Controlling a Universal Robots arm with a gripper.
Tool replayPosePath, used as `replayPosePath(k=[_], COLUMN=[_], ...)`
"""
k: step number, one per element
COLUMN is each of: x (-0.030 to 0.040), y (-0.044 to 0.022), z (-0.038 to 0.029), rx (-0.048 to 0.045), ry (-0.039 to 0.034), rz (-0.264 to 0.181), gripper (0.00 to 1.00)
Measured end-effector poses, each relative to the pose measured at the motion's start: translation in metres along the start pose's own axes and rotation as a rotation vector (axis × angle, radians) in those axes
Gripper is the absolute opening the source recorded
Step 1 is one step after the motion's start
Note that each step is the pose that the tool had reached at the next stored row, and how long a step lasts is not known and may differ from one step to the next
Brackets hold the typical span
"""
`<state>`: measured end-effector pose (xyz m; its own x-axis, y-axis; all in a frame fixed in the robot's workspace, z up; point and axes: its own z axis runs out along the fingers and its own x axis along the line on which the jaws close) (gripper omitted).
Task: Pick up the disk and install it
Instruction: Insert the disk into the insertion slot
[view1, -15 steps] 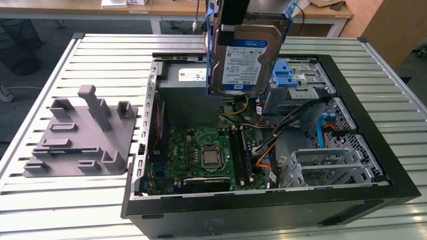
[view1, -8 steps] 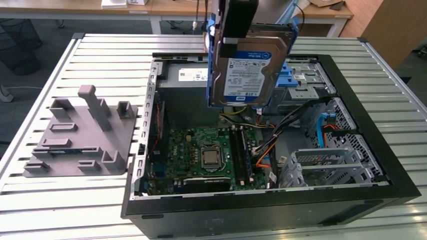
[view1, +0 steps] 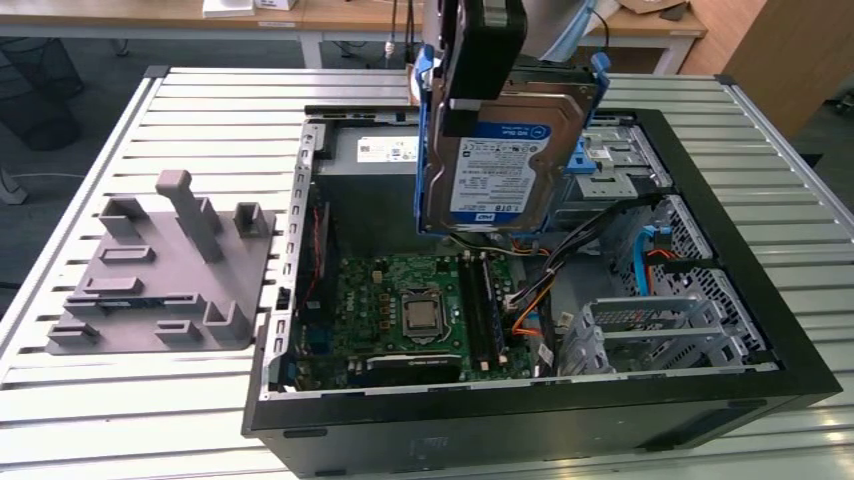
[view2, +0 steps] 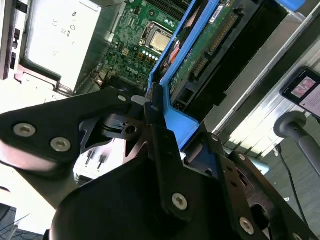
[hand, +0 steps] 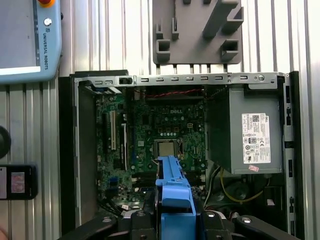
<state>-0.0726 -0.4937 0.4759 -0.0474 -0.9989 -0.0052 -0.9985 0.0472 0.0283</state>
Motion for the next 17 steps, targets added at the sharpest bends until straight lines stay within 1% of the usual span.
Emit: replayPosePath(k=[4,6,8,12,14,17], x=[0.0001,0.0018,0.0067,0.0220,0.0284,0.0338], y=[-0.0001,-0.0002,-0.0004,-0.0011,-0.0014,-0.0025], z=[-0.0001,0.0000,0.0001,0.0004,0.0005,0.0008], rx=[0.0000,0.0000,0.0000,0.0000,0.0000,0.0001], ry=[0.0001,0.0000,0.0002,0.0003,0.0013,0.0035], rz=[0.000,0.000,0.000,0.000,0.000,0.000], gripper=[0.36,0.36,0.36,0.36,0.36,0.36])
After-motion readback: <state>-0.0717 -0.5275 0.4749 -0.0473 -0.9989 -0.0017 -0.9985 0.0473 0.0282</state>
